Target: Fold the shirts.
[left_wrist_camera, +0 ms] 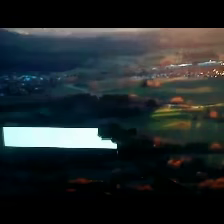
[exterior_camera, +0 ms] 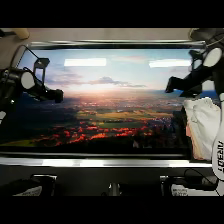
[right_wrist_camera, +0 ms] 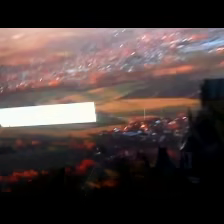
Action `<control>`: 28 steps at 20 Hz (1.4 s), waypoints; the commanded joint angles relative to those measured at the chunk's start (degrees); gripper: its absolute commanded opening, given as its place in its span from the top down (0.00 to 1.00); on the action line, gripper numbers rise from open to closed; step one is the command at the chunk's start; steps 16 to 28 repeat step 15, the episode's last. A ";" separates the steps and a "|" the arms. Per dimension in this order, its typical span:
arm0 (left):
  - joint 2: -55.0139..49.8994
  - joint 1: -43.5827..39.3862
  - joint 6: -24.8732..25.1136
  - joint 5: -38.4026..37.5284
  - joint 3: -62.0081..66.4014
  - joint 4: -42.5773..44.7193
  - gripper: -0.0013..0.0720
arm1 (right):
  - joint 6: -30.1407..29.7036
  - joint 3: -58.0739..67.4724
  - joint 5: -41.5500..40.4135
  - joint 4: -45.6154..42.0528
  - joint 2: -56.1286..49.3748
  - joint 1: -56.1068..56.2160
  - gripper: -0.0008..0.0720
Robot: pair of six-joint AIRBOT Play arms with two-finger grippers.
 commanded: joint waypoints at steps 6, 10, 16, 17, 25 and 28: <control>0.24 -2.51 -3.80 1.92 -4.02 2.25 0.14 | 2.49 0.37 6.97 0.35 -4.26 5.31 0.08; 0.24 -2.54 -3.80 1.92 -4.02 2.25 0.14 | 2.51 0.37 6.80 0.33 -4.26 5.31 0.08; 0.24 -2.54 -3.80 1.92 -4.02 2.25 0.14 | 2.49 0.37 6.80 0.33 -4.26 5.31 0.08; 0.24 -2.54 -3.80 1.92 -4.02 2.25 0.14 | 2.49 0.37 6.80 0.33 -4.26 5.31 0.08; 0.24 -2.54 -3.80 1.92 -4.02 2.25 0.14 | 2.49 0.37 6.80 0.33 -4.26 5.31 0.08; 0.24 -2.54 -3.80 1.92 -4.02 2.25 0.14 | 2.49 0.37 6.80 0.33 -4.26 5.31 0.08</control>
